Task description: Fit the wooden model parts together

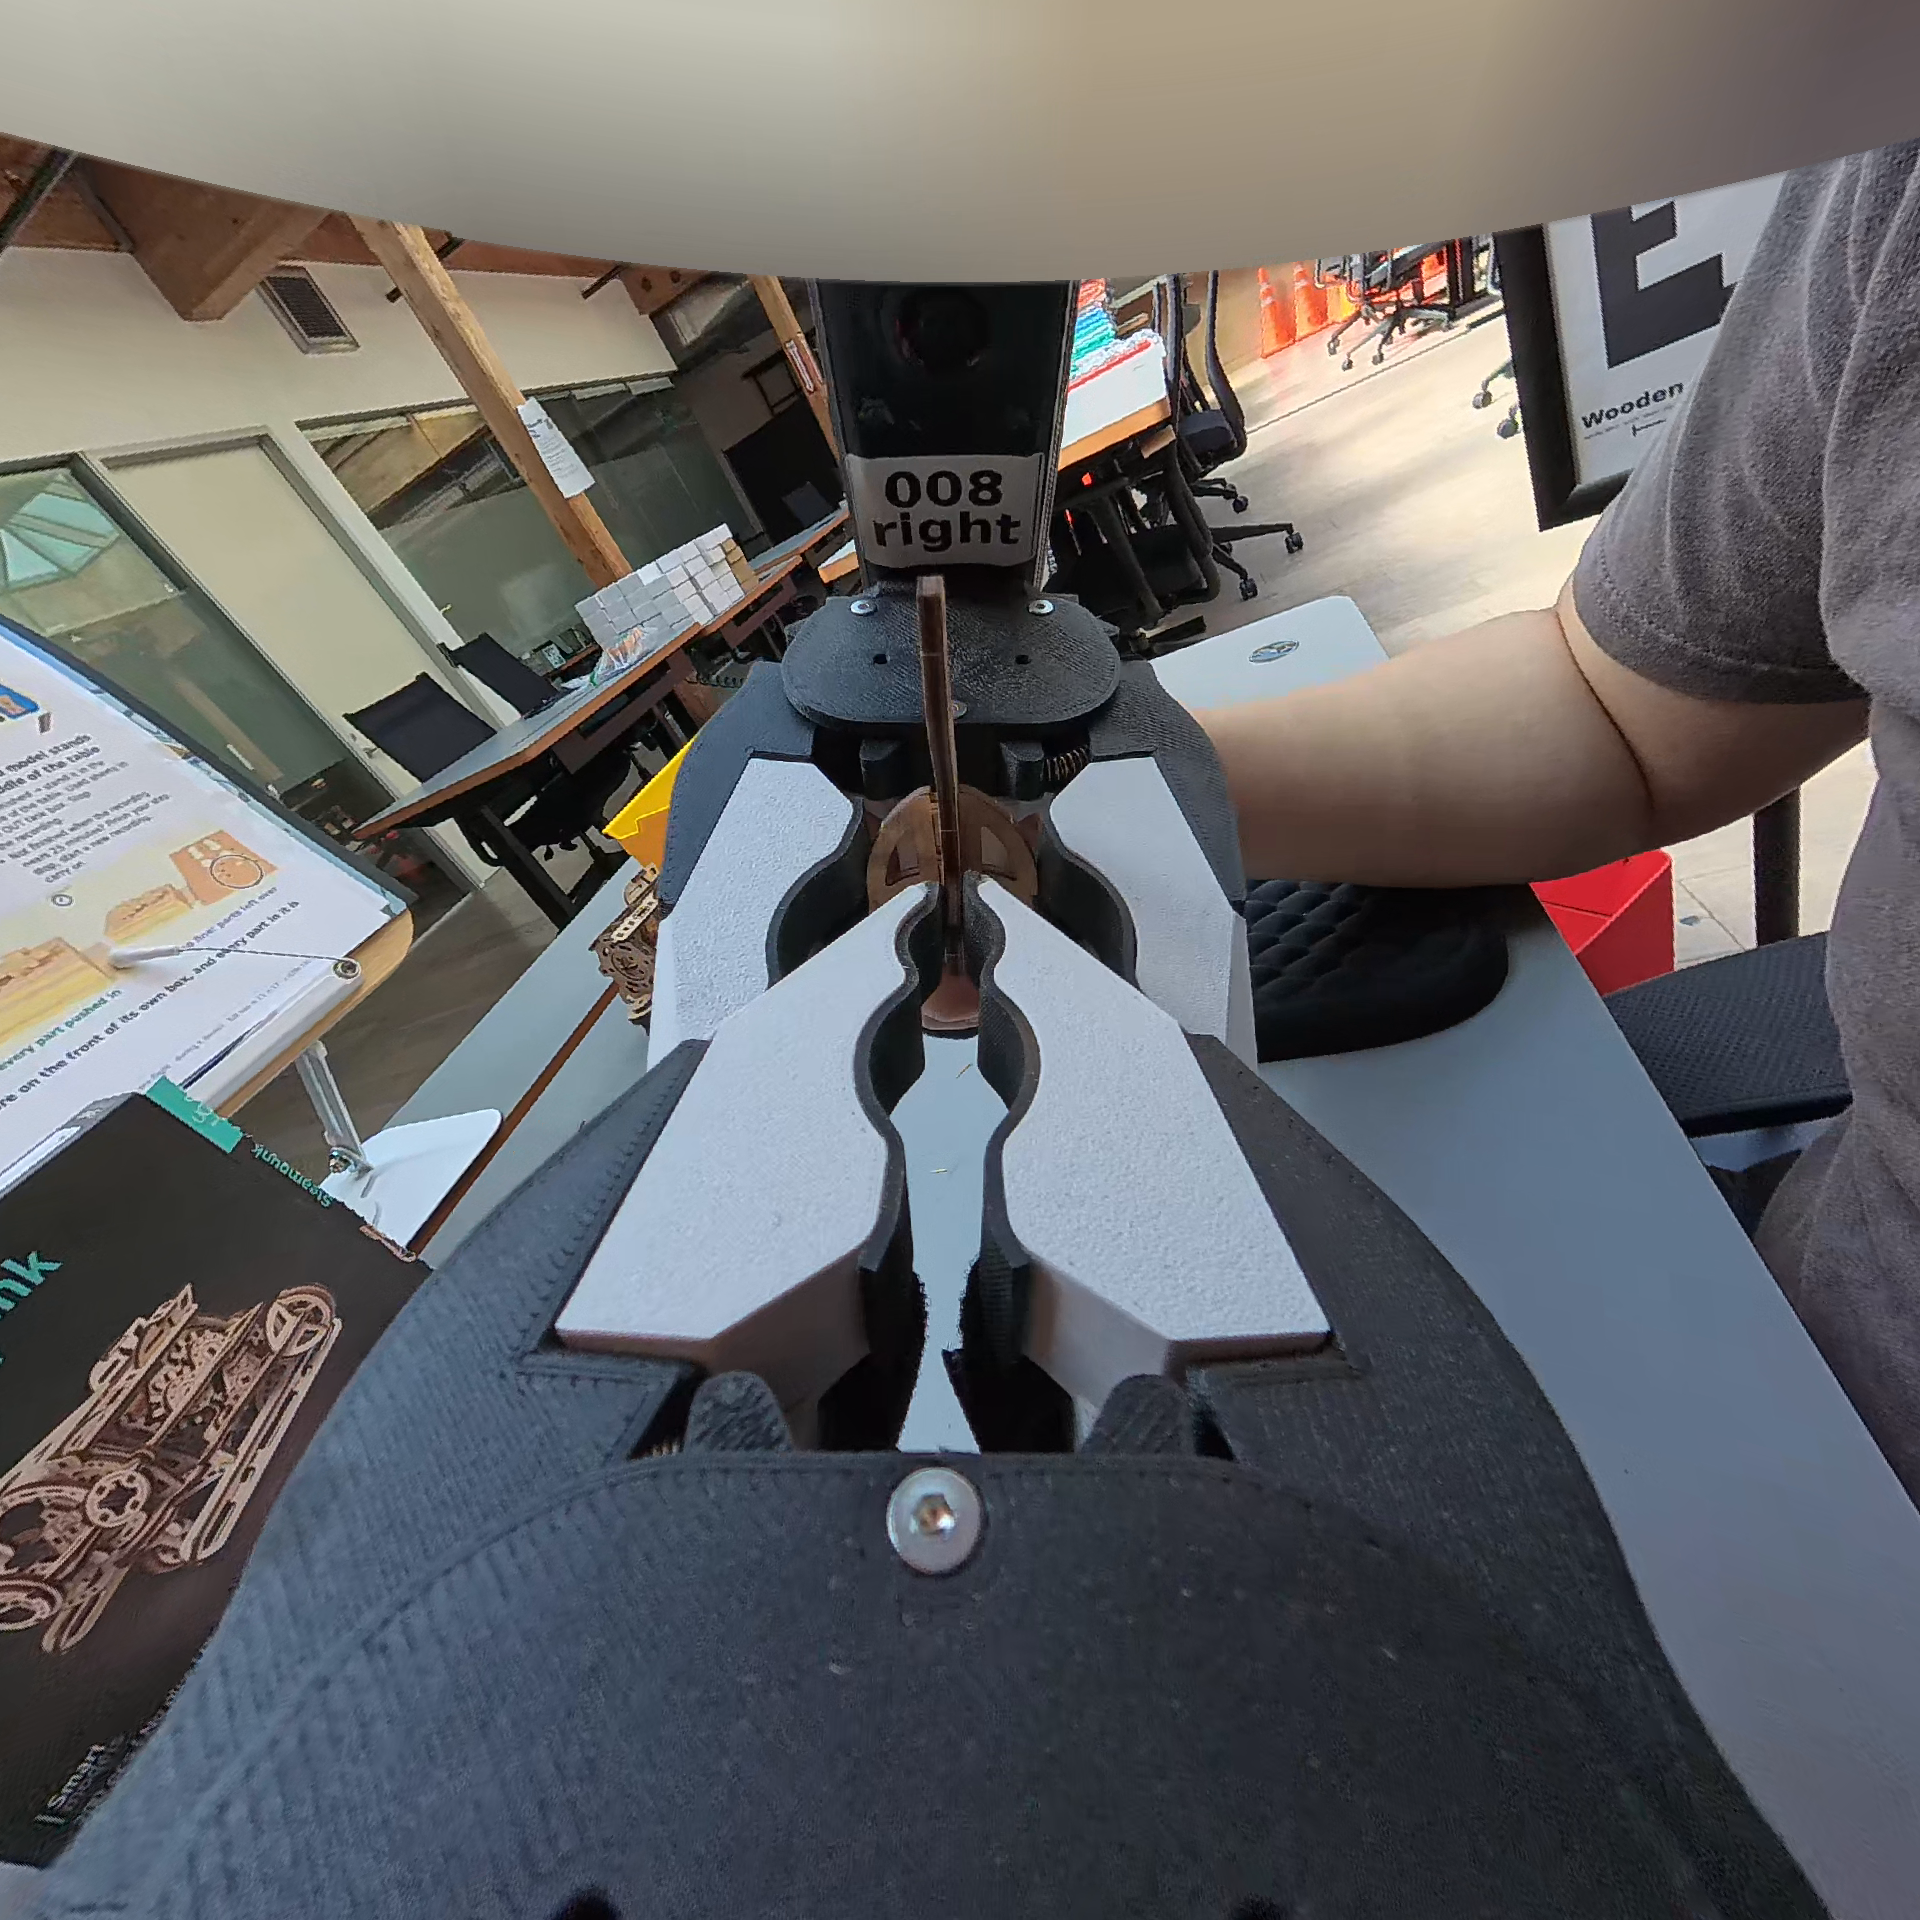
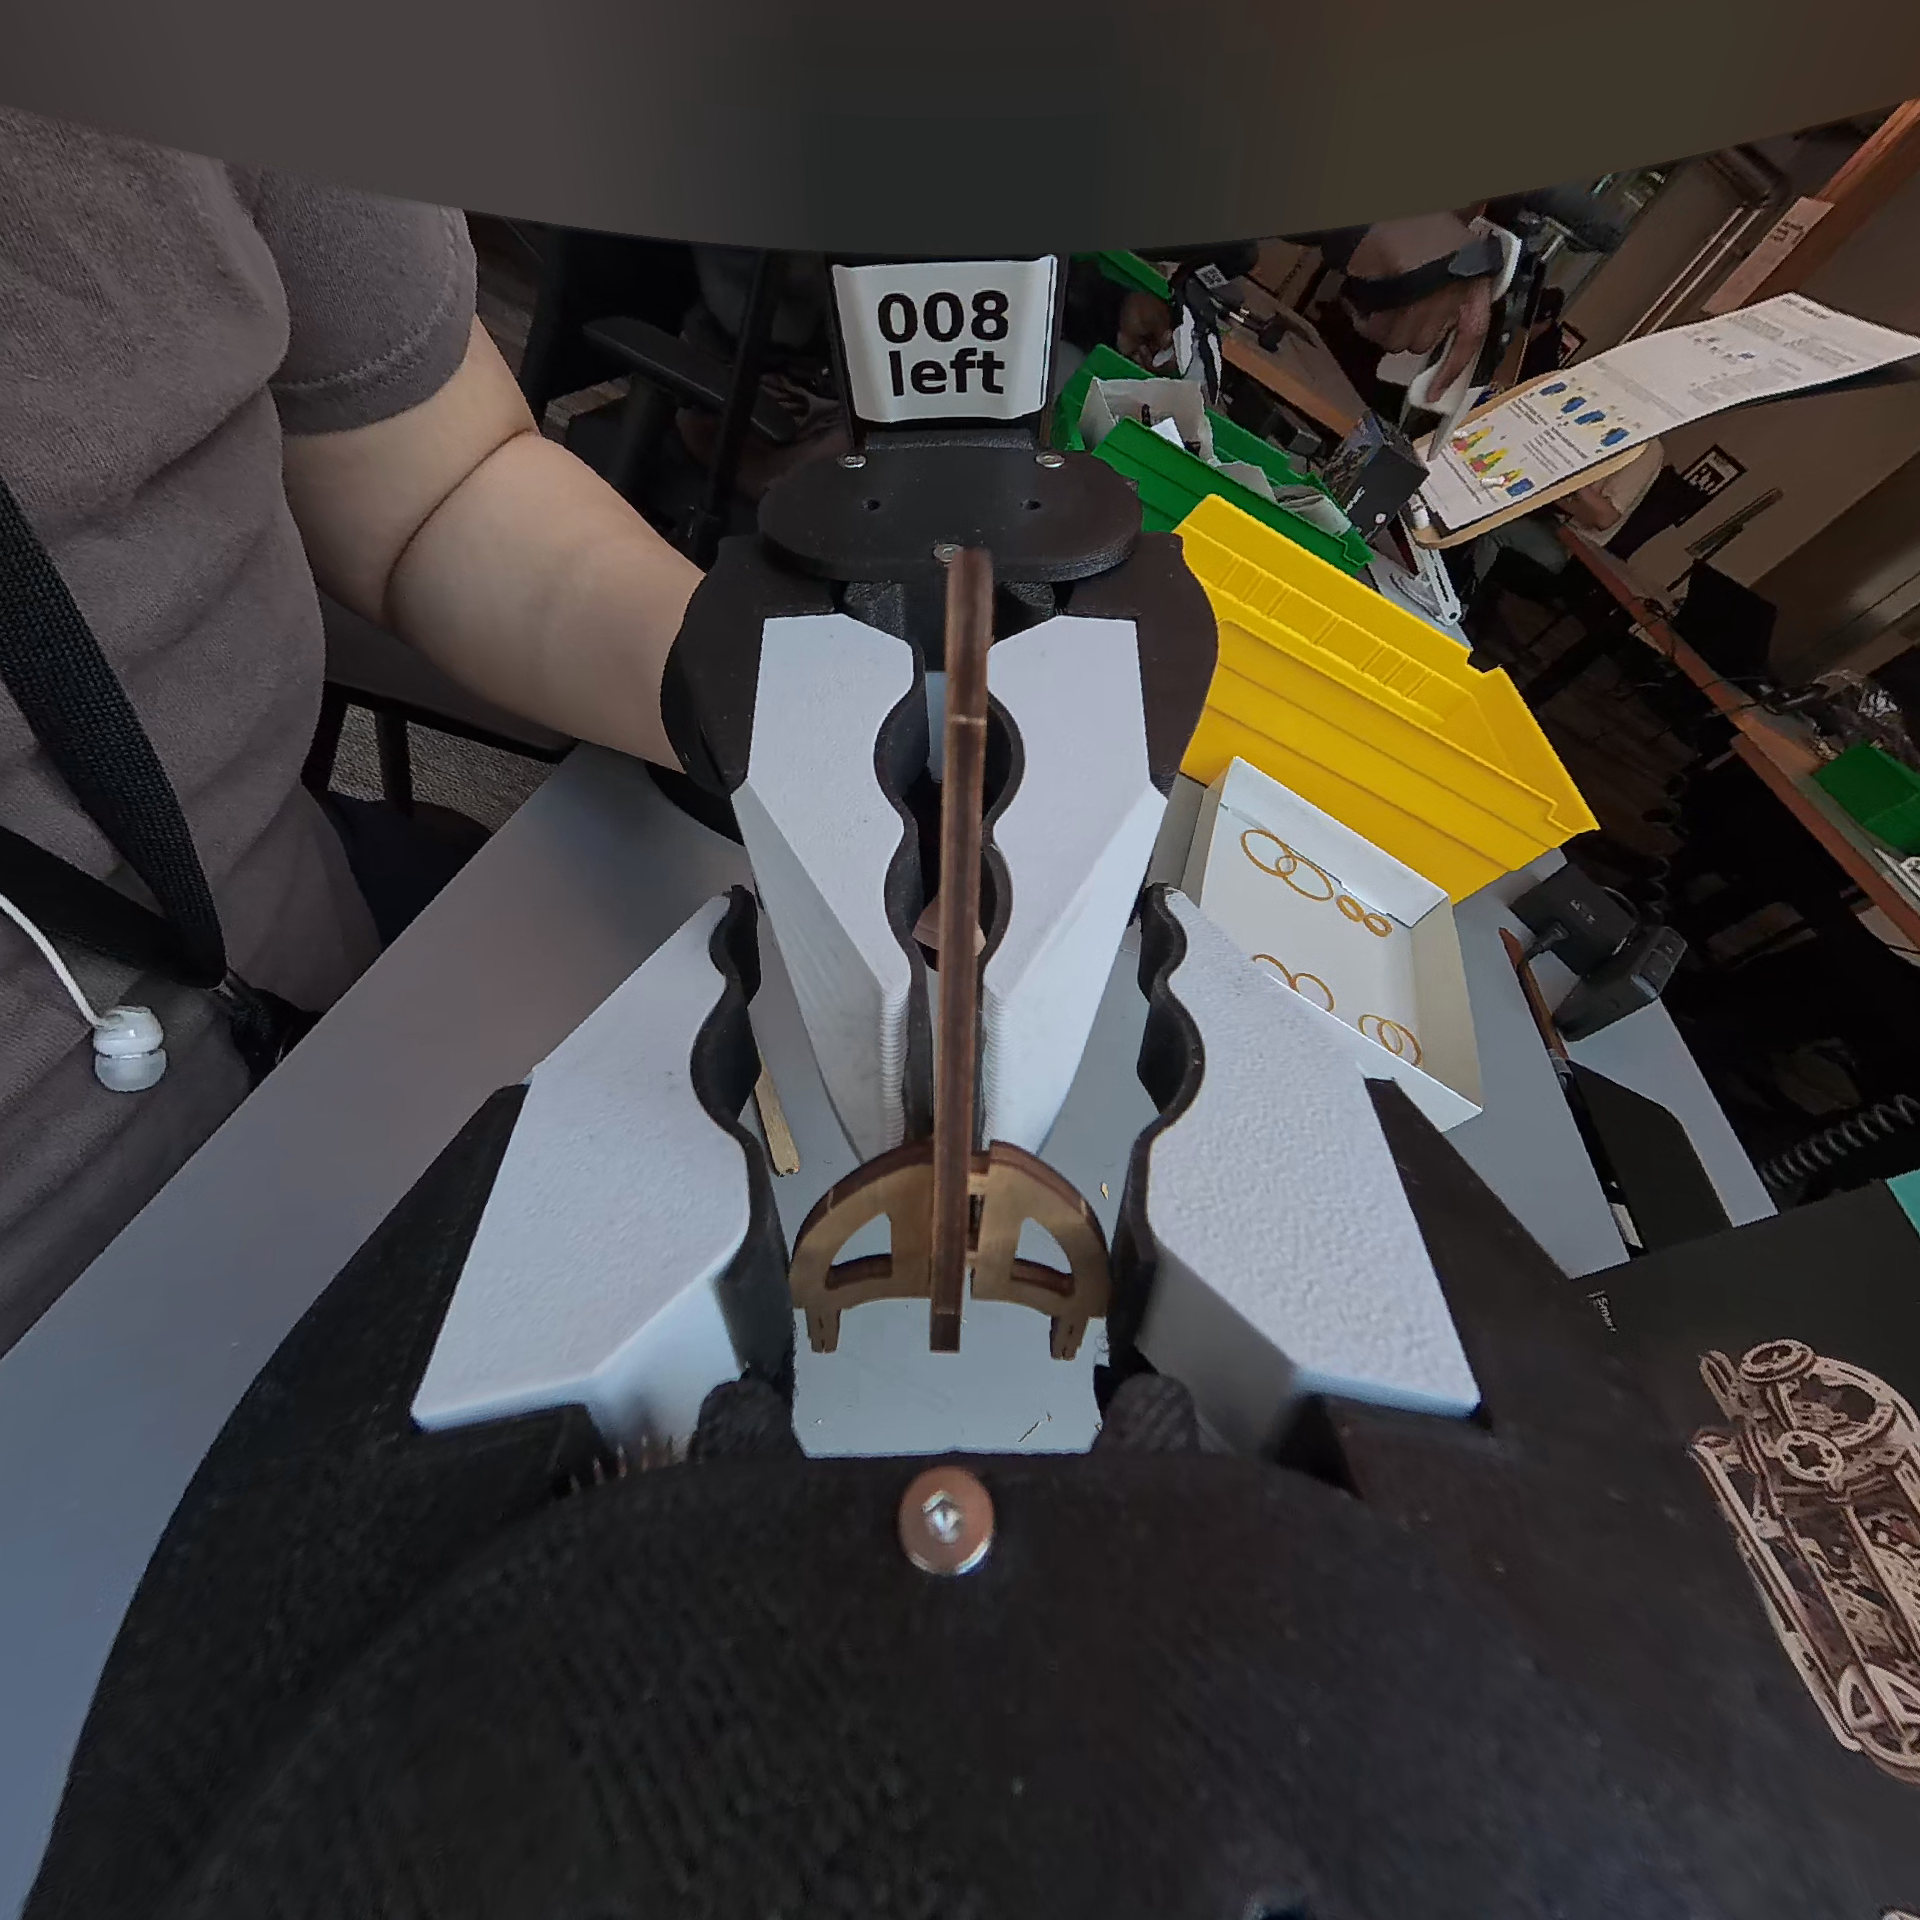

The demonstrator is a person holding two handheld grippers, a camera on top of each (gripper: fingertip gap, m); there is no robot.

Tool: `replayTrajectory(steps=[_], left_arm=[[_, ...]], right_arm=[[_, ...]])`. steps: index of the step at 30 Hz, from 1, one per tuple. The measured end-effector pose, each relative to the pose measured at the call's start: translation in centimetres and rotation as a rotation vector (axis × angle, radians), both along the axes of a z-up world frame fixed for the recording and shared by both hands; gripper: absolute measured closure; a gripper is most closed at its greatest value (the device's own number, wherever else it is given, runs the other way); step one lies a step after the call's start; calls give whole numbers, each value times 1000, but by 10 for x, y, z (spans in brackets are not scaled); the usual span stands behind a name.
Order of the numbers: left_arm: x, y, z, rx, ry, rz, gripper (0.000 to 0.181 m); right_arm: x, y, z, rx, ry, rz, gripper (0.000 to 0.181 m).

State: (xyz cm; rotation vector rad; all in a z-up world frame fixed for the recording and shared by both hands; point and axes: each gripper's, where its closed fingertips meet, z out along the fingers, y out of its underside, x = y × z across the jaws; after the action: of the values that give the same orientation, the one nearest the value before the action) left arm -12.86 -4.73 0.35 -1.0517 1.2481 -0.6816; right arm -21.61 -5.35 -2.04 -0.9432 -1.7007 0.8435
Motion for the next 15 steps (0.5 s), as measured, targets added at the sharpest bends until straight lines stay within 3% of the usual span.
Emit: replayTrajectory(steps=[15], left_arm=[[0,-1,0,-4,-6,4,181]], right_arm=[[0,1,0,-3,4,-20,107]])
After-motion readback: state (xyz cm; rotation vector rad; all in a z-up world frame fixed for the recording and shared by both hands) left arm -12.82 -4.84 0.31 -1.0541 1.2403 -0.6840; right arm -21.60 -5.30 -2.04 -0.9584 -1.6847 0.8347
